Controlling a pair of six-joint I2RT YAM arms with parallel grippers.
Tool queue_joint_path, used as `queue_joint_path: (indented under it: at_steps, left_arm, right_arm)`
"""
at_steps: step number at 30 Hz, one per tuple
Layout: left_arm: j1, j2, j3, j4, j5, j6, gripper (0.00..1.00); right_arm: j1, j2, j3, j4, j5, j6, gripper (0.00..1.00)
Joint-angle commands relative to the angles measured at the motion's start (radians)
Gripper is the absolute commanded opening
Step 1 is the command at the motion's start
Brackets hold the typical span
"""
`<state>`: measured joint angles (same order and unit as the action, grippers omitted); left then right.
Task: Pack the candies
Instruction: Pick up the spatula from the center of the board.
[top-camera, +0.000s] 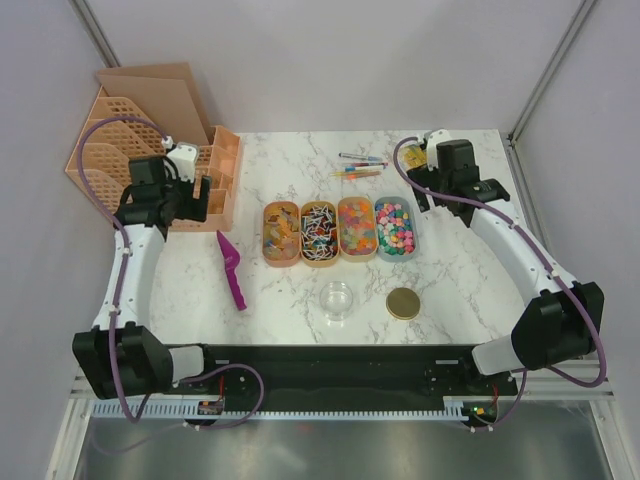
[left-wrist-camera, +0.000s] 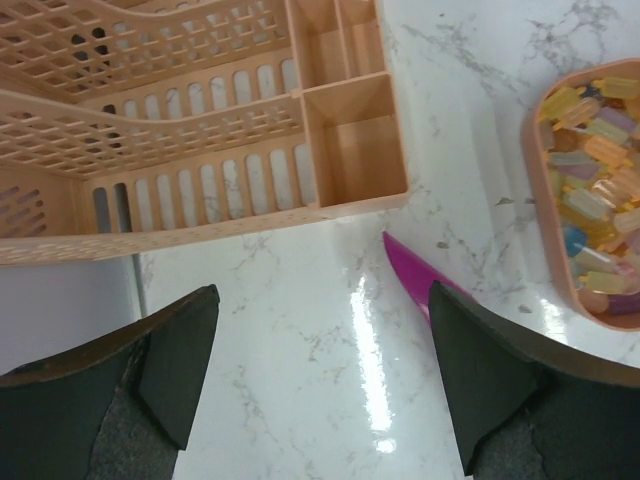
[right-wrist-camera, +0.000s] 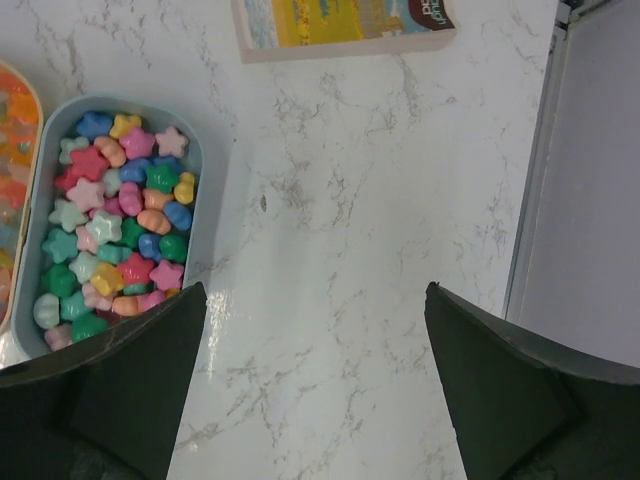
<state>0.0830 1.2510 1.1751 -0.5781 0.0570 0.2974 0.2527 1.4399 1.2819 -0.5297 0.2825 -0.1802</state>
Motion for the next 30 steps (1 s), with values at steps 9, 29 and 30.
queue_joint_path:
  at_steps: [9, 29, 30]
  left_arm:
    - [0.317, 0.208, 0.159, -0.265, 0.447, 0.24, 0.8]
    - [0.235, 0.381, 0.037, -0.189, 0.558, 0.098, 0.68]
    - [0.23, 0.387, 0.037, -0.174, 0.547, 0.094, 0.67]
  right_arm:
    - [0.002, 0.017, 0.054, -0.185, -0.313, -0.162, 0.98]
    - [0.002, 0.056, 0.02, -0.191, -0.29, -0.209, 0.98]
    - [0.002, 0.054, 0.02, -0.19, -0.289, -0.208, 0.98]
